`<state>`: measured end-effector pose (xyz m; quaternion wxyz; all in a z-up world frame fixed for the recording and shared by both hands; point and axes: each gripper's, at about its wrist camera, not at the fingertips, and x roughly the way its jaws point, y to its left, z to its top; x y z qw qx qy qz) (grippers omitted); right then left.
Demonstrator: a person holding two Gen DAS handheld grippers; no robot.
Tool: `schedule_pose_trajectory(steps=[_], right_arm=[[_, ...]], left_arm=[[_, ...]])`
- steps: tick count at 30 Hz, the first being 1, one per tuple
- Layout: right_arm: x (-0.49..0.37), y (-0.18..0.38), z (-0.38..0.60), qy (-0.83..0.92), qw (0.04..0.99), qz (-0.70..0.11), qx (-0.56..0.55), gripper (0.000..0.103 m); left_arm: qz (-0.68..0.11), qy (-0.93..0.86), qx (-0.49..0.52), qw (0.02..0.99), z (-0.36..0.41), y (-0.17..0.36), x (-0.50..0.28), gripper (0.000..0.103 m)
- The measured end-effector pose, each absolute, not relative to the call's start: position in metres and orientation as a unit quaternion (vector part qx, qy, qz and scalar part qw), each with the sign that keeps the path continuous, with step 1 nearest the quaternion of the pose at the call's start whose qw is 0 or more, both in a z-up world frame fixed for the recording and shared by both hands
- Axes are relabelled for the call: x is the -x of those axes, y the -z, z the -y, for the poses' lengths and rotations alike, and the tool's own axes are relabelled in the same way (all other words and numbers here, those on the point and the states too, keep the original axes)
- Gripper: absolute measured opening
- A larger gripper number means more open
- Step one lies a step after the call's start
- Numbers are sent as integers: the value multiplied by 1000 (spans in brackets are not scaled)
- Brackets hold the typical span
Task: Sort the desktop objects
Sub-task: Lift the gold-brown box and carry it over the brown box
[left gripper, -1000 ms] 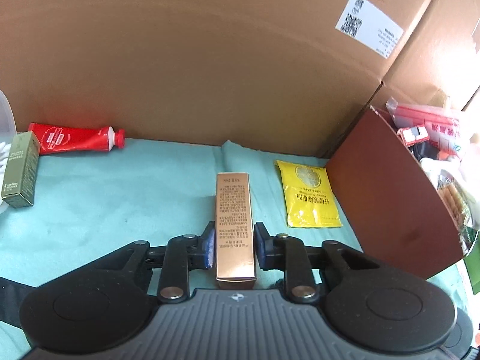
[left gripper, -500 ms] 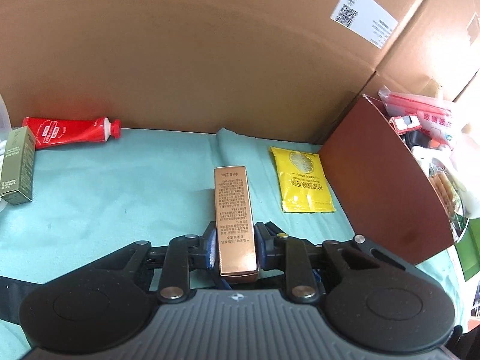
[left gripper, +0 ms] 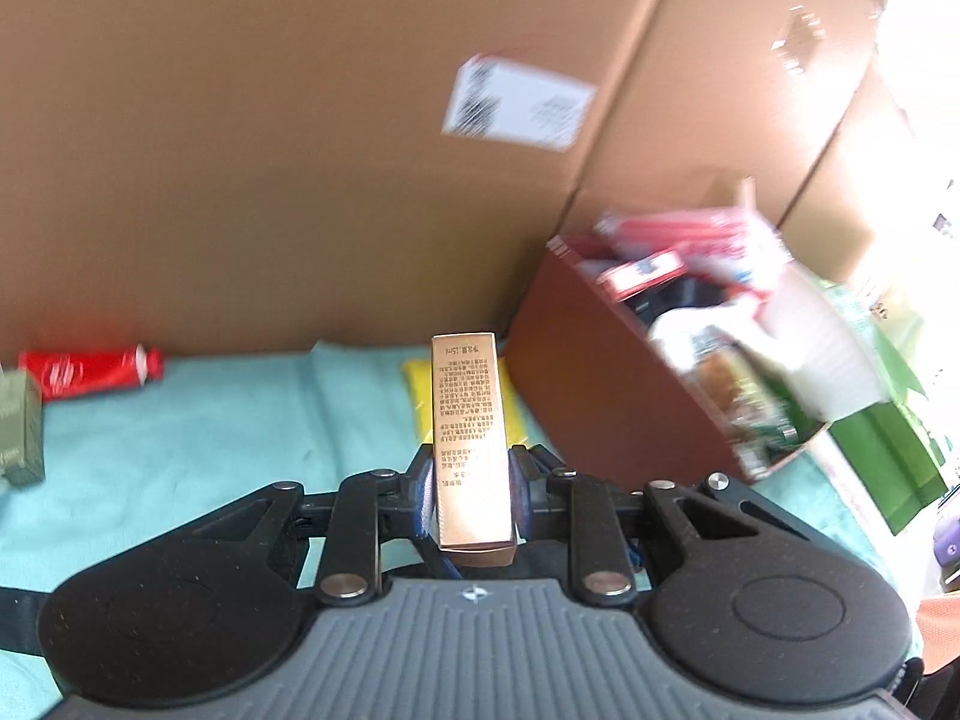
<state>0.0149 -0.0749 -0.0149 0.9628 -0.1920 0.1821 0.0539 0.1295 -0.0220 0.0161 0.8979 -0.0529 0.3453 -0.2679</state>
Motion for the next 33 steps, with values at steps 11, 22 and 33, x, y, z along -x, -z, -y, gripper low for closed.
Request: schedule_pose_trajectory(steps=[11,22,33], right_arm=[[23,-10,114,2,971,-120,208,43],[-2,-16,169,55,973,-127,186,43],[-58,-12,191,69,967,-150,194,42]], left_arm=[[-293,308,68,903,63,-43,-103,25],[-307,358,62,880,124,-46,-141,25],[-317,363,49,875,144,-36,-185,27]])
